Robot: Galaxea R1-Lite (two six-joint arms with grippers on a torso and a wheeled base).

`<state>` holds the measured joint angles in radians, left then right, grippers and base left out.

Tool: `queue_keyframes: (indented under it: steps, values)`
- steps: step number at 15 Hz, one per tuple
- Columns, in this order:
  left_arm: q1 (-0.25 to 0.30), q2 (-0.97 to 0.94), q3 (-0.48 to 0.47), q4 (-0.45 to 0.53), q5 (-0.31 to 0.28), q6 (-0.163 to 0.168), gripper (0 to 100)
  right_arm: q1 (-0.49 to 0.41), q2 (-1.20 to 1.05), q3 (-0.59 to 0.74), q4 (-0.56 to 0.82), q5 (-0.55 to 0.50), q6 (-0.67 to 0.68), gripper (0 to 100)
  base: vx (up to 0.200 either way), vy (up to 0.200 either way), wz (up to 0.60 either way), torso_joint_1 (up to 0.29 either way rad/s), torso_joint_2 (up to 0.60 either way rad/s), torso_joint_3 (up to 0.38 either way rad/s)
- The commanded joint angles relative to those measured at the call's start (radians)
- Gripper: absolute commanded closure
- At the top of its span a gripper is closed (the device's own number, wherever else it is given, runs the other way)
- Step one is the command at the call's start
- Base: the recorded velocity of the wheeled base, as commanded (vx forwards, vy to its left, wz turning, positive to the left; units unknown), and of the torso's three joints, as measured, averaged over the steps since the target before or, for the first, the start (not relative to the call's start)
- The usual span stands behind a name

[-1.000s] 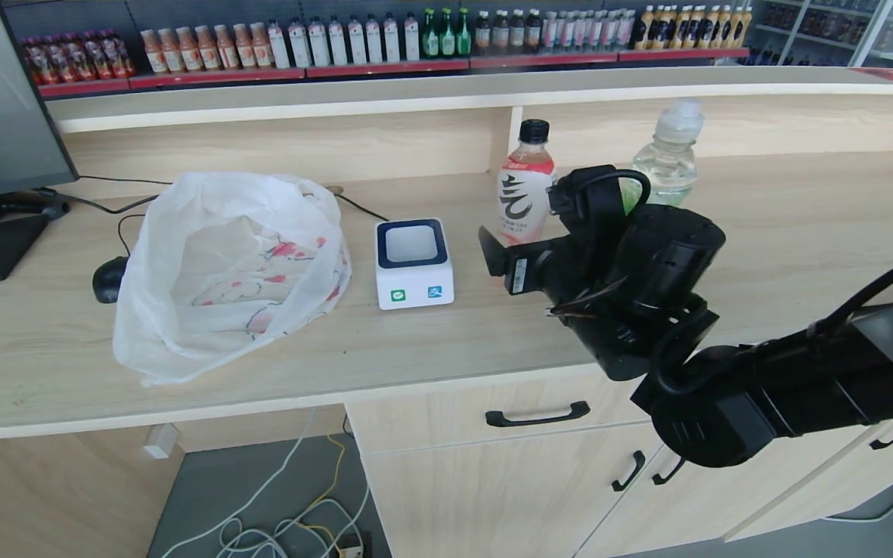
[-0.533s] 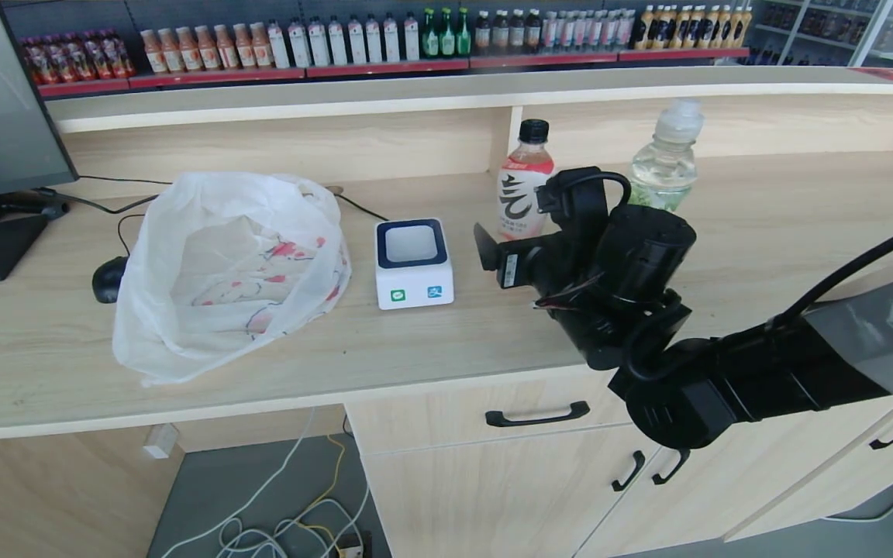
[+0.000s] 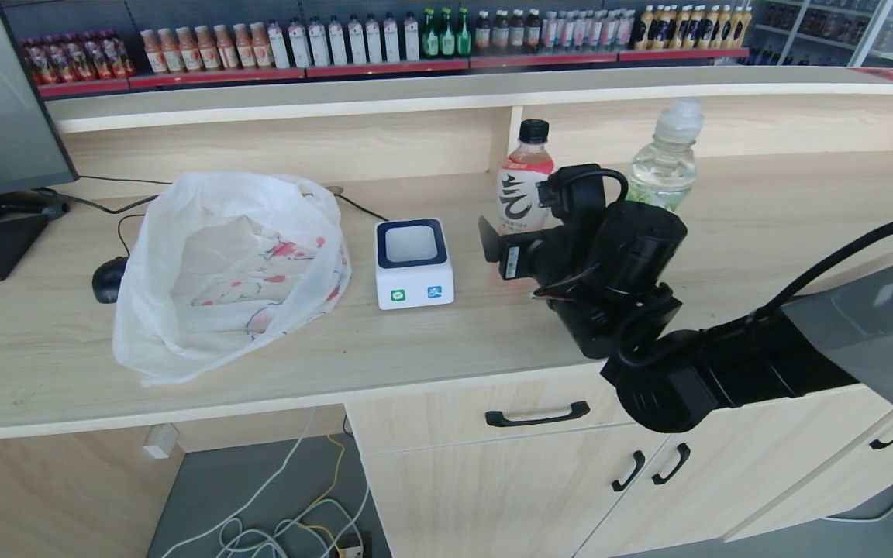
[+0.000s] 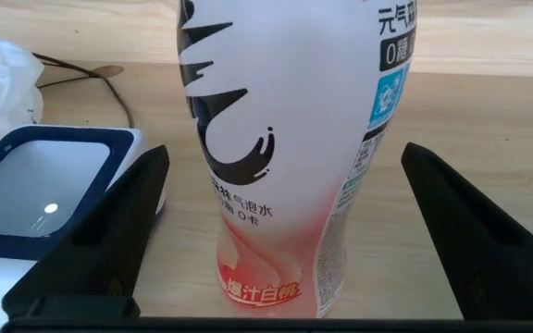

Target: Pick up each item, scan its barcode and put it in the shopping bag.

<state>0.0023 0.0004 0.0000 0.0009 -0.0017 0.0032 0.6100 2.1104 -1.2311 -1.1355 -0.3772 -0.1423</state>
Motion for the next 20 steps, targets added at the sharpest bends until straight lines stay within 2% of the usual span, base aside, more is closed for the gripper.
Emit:
queue_keyframes:
  steps: [1, 6, 13, 19, 20]
  values:
    - [0.001, 0.000, 0.000, 0.001, 0.000, 0.000, 0, -0.009, 0.040, -0.062, 0.000, 0.000, -0.002, 0, 0.000, 0.000, 0.00, 0.000, 0.00, 0.000]
    - [0.001, 0.000, 0.000, 0.001, 0.000, 0.000, 0, -0.016, 0.091, -0.156, 0.002, 0.001, -0.005, 0, 0.000, 0.000, 0.00, 0.000, 0.00, 0.000]
    - [0.001, 0.000, 0.000, 0.001, 0.000, 0.000, 0, -0.024, 0.106, -0.169, 0.007, 0.017, -0.005, 0, 0.000, 0.000, 0.00, 0.000, 0.00, 0.000]
    - [0.001, 0.000, 0.000, 0.001, 0.000, 0.000, 0, -0.029, 0.148, -0.245, 0.023, 0.023, -0.005, 0, 0.000, 0.000, 0.00, 0.000, 0.00, 0.000]
    - [0.001, 0.000, 0.000, 0.001, 0.000, 0.000, 0, -0.029, 0.148, -0.246, 0.023, 0.023, -0.005, 100, 0.000, 0.000, 0.00, 0.000, 0.00, 0.000]
